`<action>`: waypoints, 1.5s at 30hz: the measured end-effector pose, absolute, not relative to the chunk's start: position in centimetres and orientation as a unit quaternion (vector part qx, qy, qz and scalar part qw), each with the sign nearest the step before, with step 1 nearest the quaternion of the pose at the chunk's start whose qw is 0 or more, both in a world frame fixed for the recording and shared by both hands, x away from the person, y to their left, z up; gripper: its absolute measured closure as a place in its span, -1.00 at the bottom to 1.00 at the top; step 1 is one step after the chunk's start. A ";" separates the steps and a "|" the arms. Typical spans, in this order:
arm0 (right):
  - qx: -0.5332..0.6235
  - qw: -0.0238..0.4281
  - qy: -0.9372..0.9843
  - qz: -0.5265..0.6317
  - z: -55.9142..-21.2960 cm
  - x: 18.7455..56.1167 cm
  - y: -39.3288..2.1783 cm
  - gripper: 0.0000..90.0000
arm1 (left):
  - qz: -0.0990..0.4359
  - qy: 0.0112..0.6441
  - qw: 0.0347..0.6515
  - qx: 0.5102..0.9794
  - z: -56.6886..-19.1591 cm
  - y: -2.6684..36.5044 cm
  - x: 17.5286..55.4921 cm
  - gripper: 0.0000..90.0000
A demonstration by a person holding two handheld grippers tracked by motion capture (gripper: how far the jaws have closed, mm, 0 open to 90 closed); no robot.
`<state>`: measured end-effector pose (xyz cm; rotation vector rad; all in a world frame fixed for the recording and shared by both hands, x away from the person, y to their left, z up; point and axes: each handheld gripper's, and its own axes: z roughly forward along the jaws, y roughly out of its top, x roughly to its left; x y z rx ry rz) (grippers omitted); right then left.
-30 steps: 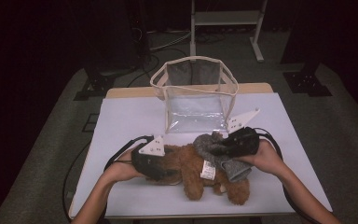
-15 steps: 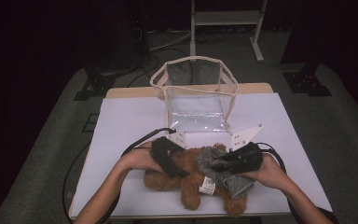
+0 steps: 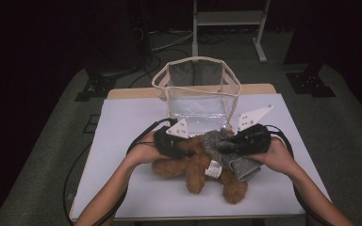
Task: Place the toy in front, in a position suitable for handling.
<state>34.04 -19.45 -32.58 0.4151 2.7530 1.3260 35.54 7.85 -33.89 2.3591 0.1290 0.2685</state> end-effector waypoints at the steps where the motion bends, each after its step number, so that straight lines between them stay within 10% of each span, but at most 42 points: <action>1: 0.135 0.030 0.893 0.429 -32.3 34.2 -19.3 0.67 | 0.113 0.048 0.377 0.918 -33.7 7.9 35.6 0.23; 20: 0.145 0.036 0.890 0.432 -37.8 29.4 -21.2 0.67 | 0.098 0.045 0.402 0.909 -36.8 10.6 32.3 -0.21; 30: 0.228 0.023 0.870 0.436 -40.4 29.1 -26.9 0.67 | 0.101 0.039 0.397 0.911 -36.8 10.4 32.4 -0.22; 45: 0.210 -0.004 0.865 0.455 -41.0 29.5 -24.9 0.66 | 0.095 0.046 0.393 0.913 -36.8 11.4 32.2 -0.19</action>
